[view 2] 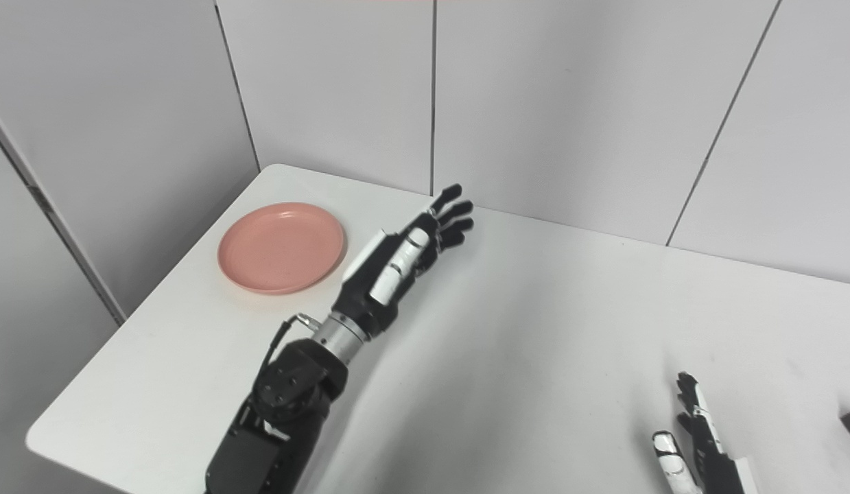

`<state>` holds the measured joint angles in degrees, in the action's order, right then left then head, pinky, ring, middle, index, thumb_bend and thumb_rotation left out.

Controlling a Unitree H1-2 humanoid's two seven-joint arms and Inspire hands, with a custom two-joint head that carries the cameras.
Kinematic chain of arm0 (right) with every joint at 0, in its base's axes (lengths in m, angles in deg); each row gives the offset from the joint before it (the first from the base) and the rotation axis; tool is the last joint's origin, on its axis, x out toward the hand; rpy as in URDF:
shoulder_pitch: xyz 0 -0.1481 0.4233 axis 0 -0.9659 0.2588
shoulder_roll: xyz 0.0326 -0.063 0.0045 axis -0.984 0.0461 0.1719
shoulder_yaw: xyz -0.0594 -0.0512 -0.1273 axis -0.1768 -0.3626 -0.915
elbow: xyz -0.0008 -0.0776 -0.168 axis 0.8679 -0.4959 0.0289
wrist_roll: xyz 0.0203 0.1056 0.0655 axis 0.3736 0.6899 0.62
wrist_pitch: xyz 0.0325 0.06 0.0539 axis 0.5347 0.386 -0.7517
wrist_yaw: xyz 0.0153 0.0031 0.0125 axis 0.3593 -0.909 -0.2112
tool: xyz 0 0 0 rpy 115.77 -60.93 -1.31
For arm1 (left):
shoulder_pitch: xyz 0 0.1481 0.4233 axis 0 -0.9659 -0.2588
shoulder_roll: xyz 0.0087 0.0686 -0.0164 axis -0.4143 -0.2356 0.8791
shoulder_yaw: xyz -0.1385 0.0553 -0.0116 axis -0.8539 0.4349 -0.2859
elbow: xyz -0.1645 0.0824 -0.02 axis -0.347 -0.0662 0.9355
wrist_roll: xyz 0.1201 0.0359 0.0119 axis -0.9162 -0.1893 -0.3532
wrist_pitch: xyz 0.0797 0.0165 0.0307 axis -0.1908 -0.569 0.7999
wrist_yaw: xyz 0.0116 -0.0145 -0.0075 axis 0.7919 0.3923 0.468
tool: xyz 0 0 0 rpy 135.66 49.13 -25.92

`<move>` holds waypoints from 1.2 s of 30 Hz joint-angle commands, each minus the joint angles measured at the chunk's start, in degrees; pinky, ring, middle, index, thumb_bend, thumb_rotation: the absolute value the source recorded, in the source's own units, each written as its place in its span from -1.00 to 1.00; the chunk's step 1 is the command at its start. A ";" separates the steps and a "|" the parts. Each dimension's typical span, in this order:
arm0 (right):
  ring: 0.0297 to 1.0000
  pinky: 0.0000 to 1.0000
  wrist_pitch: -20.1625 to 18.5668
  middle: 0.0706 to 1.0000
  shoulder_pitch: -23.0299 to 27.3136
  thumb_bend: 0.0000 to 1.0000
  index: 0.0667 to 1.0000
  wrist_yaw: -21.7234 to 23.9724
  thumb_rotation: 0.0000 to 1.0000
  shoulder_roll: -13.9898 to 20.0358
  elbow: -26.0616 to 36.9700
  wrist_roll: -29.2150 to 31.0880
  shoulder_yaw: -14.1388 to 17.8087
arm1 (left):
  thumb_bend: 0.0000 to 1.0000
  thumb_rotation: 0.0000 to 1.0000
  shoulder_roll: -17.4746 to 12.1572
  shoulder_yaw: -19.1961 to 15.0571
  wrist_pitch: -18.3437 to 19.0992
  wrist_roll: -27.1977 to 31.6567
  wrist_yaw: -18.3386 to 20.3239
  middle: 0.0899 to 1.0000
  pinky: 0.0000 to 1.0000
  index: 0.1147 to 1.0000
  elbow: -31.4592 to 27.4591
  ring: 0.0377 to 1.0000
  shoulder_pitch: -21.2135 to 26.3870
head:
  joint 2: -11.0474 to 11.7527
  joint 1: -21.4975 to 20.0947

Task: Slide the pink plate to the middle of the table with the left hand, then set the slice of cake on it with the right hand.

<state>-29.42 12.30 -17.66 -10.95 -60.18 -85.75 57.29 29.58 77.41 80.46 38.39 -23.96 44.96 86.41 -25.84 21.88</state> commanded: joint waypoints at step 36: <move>0.99 1.00 -0.95 0.99 -1.68 -0.22 0.99 0.50 1.00 1.73 0.29 2.51 0.99 | -0.14 1.00 -18.39 -18.97 -1.37 7.99 -4.25 0.78 0.79 0.71 16.63 0.80 15.33 | -0.93 3.01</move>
<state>-29.49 11.88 -17.04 -10.05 -59.80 -83.41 57.55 13.54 59.19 81.61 45.28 -28.80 62.29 98.50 -26.63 24.70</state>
